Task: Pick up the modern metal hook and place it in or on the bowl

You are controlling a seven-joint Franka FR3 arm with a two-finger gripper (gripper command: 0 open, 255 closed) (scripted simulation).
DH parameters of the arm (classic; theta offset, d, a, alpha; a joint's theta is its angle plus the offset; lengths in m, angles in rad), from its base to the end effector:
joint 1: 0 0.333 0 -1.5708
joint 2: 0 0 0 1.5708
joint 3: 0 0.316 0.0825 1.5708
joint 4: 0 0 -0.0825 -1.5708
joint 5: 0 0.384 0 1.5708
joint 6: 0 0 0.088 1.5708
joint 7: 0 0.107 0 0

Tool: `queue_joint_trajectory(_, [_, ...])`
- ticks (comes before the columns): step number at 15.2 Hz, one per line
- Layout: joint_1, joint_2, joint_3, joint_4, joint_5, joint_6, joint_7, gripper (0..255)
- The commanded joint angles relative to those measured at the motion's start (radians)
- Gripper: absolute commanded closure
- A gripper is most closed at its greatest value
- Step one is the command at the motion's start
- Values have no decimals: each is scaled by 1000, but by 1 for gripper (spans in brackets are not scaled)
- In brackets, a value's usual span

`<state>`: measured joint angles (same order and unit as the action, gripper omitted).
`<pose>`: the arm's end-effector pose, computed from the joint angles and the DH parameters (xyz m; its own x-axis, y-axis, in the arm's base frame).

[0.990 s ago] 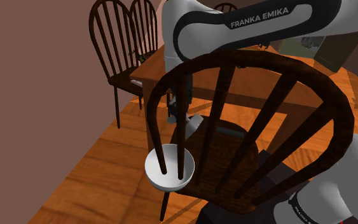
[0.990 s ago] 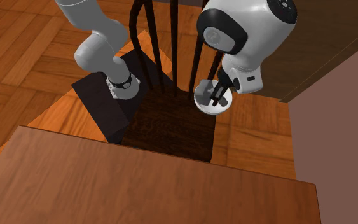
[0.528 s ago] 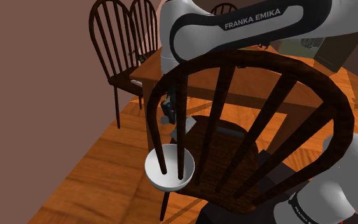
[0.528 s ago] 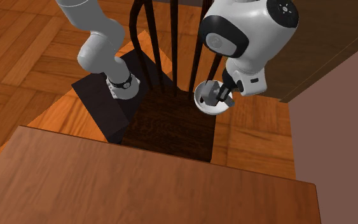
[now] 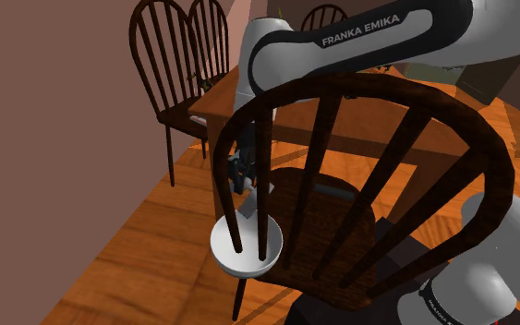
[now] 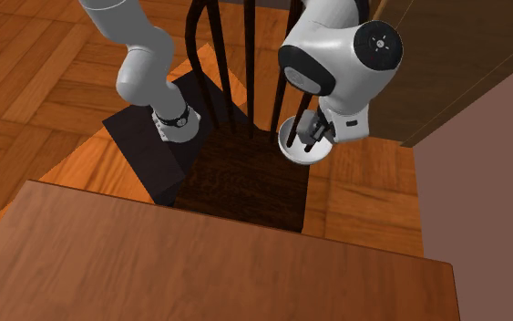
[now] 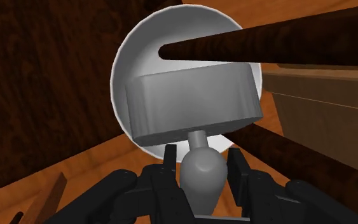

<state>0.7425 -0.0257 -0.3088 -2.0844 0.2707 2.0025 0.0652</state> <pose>0.4792 0.2389 0.4335 0.9631 0.2546 -0.0874 0.2280 -0.9440 -0.2384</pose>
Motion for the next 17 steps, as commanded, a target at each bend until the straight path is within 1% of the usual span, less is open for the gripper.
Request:
queue_joint_trajectory(1, [78, 80, 82, -32, -210, 13, -23, 255])
queue_joint_trajectory(4, [140, 87, 20, -38, -204, 24, -28, 255])
queue_joint_trajectory(9, [226, 89, -68, -38, -198, 23, -33, 255])
queue_joint_trajectory(10, [225, 81, -70, -35, -203, 15, -30, 0])
queue_joint_trajectory(11, [230, 86, -65, -34, -199, 20, -23, 0])
queue_joint_trajectory(12, [227, 54, -66, -59, -216, 20, -19, 0])
queue_joint_trajectory(13, [233, -8, -58, -121, -245, 37, 9, 0])
queue_joint_trajectory(14, [228, -35, -61, -139, -261, 30, 13, 0])
queue_joint_trajectory(15, [280, 90, -122, -37, -194, 23, -36, 0])
queue_joint_trajectory(17, [278, 71, -122, 12, -205, -43, -28, 0])
